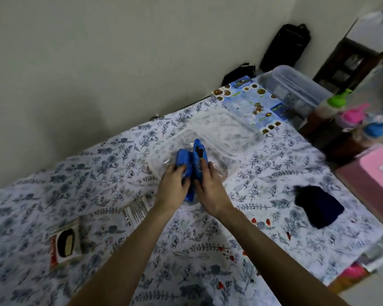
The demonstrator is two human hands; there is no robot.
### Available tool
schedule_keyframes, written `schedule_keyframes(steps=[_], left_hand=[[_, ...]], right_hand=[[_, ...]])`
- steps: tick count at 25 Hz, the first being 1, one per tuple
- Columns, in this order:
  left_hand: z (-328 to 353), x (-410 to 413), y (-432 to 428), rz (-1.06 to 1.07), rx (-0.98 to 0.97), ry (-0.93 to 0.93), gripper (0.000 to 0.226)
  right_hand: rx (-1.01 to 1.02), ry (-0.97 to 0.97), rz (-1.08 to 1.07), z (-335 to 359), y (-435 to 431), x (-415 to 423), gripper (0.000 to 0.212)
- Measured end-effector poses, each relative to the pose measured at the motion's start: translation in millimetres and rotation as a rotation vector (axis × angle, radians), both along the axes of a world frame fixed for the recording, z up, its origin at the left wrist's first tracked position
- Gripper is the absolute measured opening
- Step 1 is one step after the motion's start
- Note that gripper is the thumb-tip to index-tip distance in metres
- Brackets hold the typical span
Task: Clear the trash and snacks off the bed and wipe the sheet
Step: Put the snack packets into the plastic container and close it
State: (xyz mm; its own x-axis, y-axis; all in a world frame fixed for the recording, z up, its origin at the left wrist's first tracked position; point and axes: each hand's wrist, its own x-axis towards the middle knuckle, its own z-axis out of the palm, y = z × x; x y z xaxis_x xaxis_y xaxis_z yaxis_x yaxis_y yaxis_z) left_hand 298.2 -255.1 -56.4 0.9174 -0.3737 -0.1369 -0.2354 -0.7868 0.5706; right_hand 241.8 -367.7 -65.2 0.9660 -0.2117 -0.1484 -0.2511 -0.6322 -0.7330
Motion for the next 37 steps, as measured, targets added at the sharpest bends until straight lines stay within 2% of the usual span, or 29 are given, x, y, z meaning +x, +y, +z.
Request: schedule_keyframes(steps=[4, 5, 7, 9, 11, 13, 15, 16, 18, 20, 21, 23, 26, 28, 31, 33, 35, 37], left_hand=[[-13.4, 3.8, 2.2, -0.217, 0.339, -0.069, 0.043], [-12.6, 4.0, 4.6, -0.235, 0.383, -0.097, 0.045], [-8.7, 2.7, 15.8, -0.211, 0.329, -0.159, 0.043], [-6.0, -2.2, 40.9, -0.107, 0.18, -0.204, 0.039], [-10.9, -8.8, 86.0, 0.058, 0.074, -0.236, 0.034], [-21.8, -16.5, 138.0, 0.192, 0.084, -0.225, 0.03], [-32.1, -25.0, 186.2, 0.32, 0.169, -0.15, 0.034], [-37.7, -28.8, 205.6, 0.379, 0.227, -0.1, 0.04], [-48.3, -38.7, 240.3, 0.485, 0.369, 0.021, 0.057], [-61.9, -50.8, 268.6, 0.534, 0.439, 0.124, 0.065], [-68.3, -56.9, 278.1, 0.539, 0.427, 0.154, 0.066], [-75.6, -66.9, 289.3, 0.531, 0.377, 0.171, 0.067], [-75.1, -72.5, 289.9, 0.521, 0.351, 0.12, 0.06], [-71.9, -72.4, 285.0, 0.483, 0.221, 0.077, 0.054], [-48.2, -63.7, 255.8, 0.521, -0.356, 0.202, 0.037], [-20.0, -52.3, 222.2, 0.561, -0.633, 0.301, 0.03], [10.6, -36.3, 176.1, 0.552, -0.79, 0.323, 0.03], [31.7, -20.3, 130.0, 0.501, -0.898, 0.32, 0.033]], right_hand=[[-0.281, 0.179, 0.163, -5.6, 4.3, 4.4, 0.067], [-0.332, 0.208, 0.193, -7.0, 5.9, 4.7, 0.068], [-0.409, 0.228, 0.207, -9.6, 10.0, 6.0, 0.067], [-0.419, 0.099, 0.111, -11.4, 14.6, 5.7, 0.062], [-0.434, -0.122, 0.079, -9.8, 30.4, 7.2, 0.057], [-0.408, -0.302, 0.211, -5.2, 59.3, 6.8, 0.054], [-0.399, -0.378, 0.439, -9.6, 96.6, 5.0, 0.051], [-0.416, -0.348, 0.542, -16.4, 113.4, 3.5, 0.053], [-0.429, -0.151, 0.665, -34.4, 141.7, -0.2, 0.064], [-0.431, 0.096, 0.663, -53.7, 157.7, -0.5, 0.073], [-0.447, 0.156, 0.644, -60.3, 162.6, -0.4, 0.078], [-0.447, 0.156, 0.607, -66.3, 169.2, -1.3, 0.083], [-0.422, 0.071, 0.534, -65.0, 172.9, -5.5, 0.074], [-0.315, 0.05, 0.482, -59.3, 174.0, -5.7, 0.07], [0.065, -0.074, 0.262, -28.0, 169.3, -5.2, 0.055], [0.271, -0.161, 0.104, 2.0, 163.4, -8.0, 0.05], [0.35, -0.238, -0.031, 27.4, 142.7, -11.5, 0.048], [0.297, -0.295, -0.091, 39.9, 108.6, -12.0, 0.05]])
